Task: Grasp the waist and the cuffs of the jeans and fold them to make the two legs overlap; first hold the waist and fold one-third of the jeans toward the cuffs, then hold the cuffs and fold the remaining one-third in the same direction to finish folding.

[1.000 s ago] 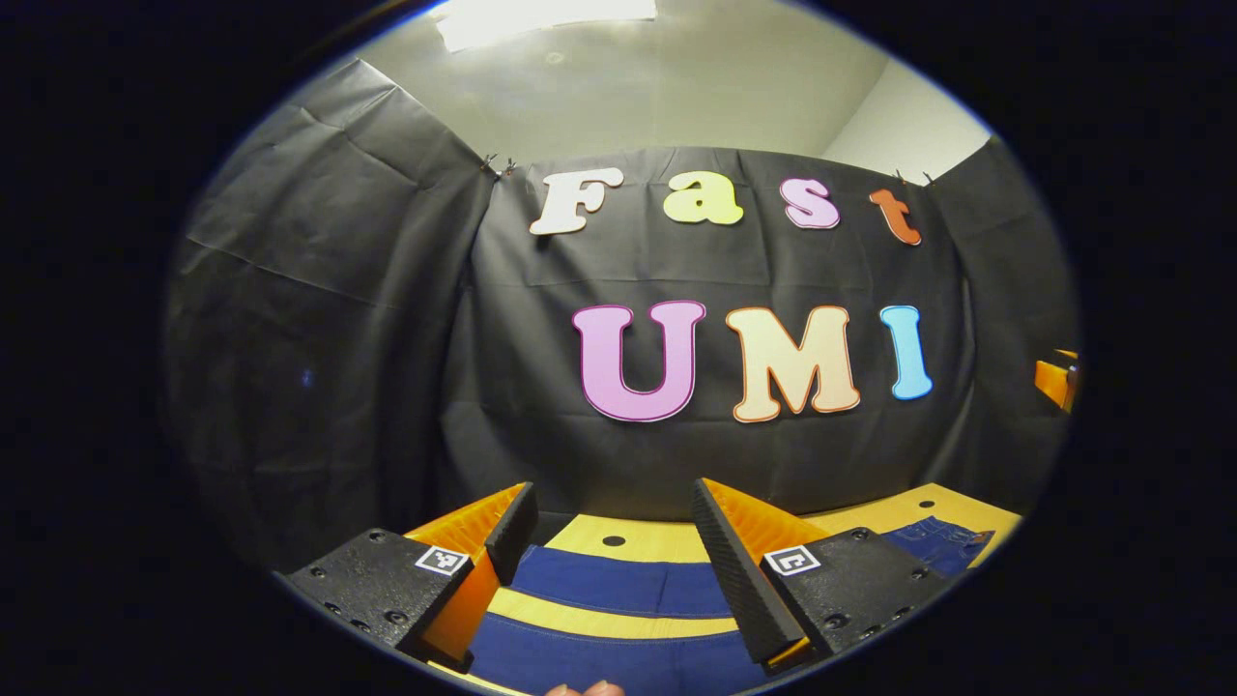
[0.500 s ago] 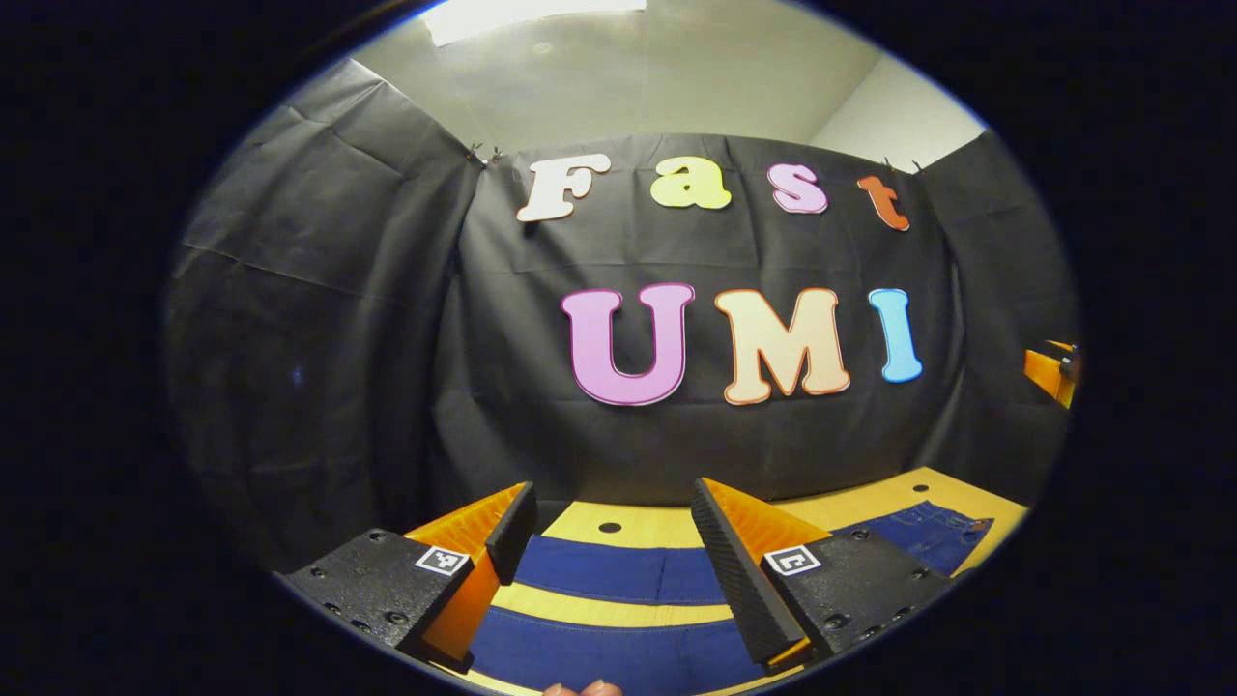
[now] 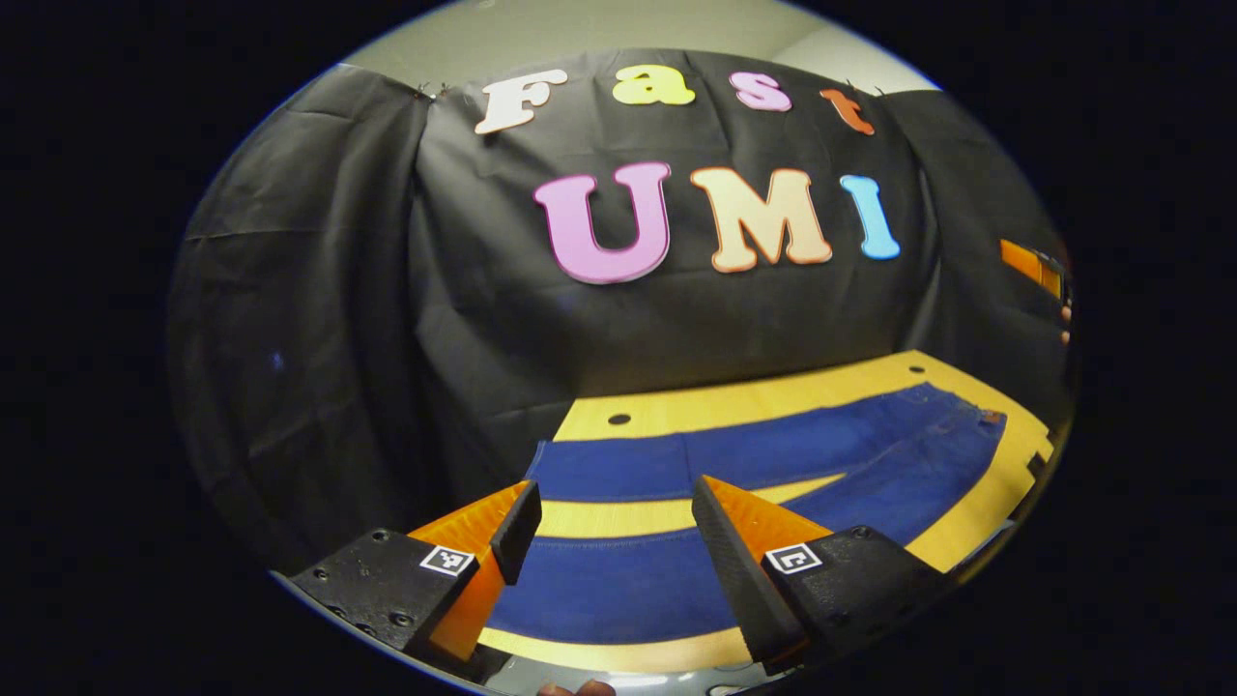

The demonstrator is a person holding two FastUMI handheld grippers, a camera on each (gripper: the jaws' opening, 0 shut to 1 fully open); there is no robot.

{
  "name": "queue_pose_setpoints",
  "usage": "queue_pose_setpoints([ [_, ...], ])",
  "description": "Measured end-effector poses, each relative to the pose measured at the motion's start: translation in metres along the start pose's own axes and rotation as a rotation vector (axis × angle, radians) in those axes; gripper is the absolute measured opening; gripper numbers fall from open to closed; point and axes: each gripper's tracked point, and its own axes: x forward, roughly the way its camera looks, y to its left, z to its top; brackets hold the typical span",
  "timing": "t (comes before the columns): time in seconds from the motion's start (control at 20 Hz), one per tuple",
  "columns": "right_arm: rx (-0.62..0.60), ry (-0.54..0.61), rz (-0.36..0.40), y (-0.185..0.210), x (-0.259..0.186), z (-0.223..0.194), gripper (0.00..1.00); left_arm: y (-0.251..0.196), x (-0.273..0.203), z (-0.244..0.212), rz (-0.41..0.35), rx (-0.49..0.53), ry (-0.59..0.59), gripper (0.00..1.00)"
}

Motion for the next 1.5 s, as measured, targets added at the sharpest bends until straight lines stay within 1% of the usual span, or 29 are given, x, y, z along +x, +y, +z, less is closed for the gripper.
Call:
queue_pose_setpoints([
  [0.05,-0.01,0.002,0.0,0.001,0.0,-0.001,0.96,0.003,0.0,-0.017,-0.006,0.019,0.041,0.94],
  [0.15,-0.011,0.019,0.002,0.003,-0.001,-0.004,0.98,0.008,0.001,-0.052,-0.017,0.072,0.129,0.96],
  [0.3,-0.034,0.012,0.006,0.013,-0.011,-0.008,0.98,0.012,0.001,-0.094,-0.045,0.146,0.234,0.96],
  [0.4,-0.033,0.027,0.003,0.015,-0.009,-0.01,0.96,0.017,0.0,-0.119,-0.051,0.175,0.292,0.96],
  [0.5,-0.034,0.038,-0.006,0.013,-0.009,-0.012,0.98,0.018,0.003,-0.145,-0.061,0.192,0.36,0.96],
  [0.65,-0.032,0.056,-0.025,0.009,-0.01,-0.018,0.96,0.02,0.0,-0.182,-0.079,0.236,0.448,0.96],
  [0.7,-0.033,0.063,-0.03,0.009,-0.011,-0.022,0.99,0.021,0.001,-0.19,-0.085,0.25,0.468,0.96],
  [0.75,-0.036,0.065,-0.034,0.009,-0.012,-0.022,0.98,0.021,0.003,-0.198,-0.093,0.263,0.488,0.96],
  [0.85,-0.048,0.069,-0.044,0.009,-0.015,-0.027,0.99,0.023,0.007,-0.209,-0.104,0.286,0.515,0.96],
  [0.9,-0.054,0.07,-0.049,0.009,-0.015,-0.027,0.96,0.023,0.011,-0.214,-0.111,0.292,0.529,0.96],
  [1.0,-0.066,0.072,-0.058,0.009,-0.017,-0.028,0.96,0.02,0.019,-0.212,-0.137,0.295,0.523,0.96],
  [1.05,-0.071,0.073,-0.065,0.009,-0.018,-0.03,0.96,0.019,0.02,-0.213,-0.152,0.298,0.54,0.93],
  [1.15,-0.077,0.075,-0.078,0.006,-0.02,-0.03,0.98,0.014,0.025,-0.211,-0.208,0.3,0.558,0.91],
  [1.2,-0.078,0.076,-0.088,0.005,-0.021,-0.029,0.98,0.011,0.026,-0.21,-0.248,0.292,0.566,0.89],
  [1.25,-0.078,0.076,-0.096,0.003,-0.022,-0.03,0.98,0.006,0.03,-0.213,-0.284,0.272,0.583,0.84],
  [1.35,-0.079,0.078,-0.113,-0.001,-0.024,-0.031,0.98,-0.003,0.035,-0.216,-0.337,0.198,0.63,0.63],
  [1.4,-0.079,0.08,-0.12,-0.002,-0.025,-0.032,0.99,-0.007,0.033,-0.217,-0.359,0.165,0.653,0.63],
  [1.45,-0.079,0.08,-0.125,-0.003,-0.027,-0.032,0.98,-0.008,0.036,-0.219,-0.379,0.143,0.674,0.56],
  [1.5,-0.079,0.083,-0.13,-0.005,-0.028,-0.034,0.99,-0.008,0.034,-0.218,-0.395,0.126,0.69,0.48],
])
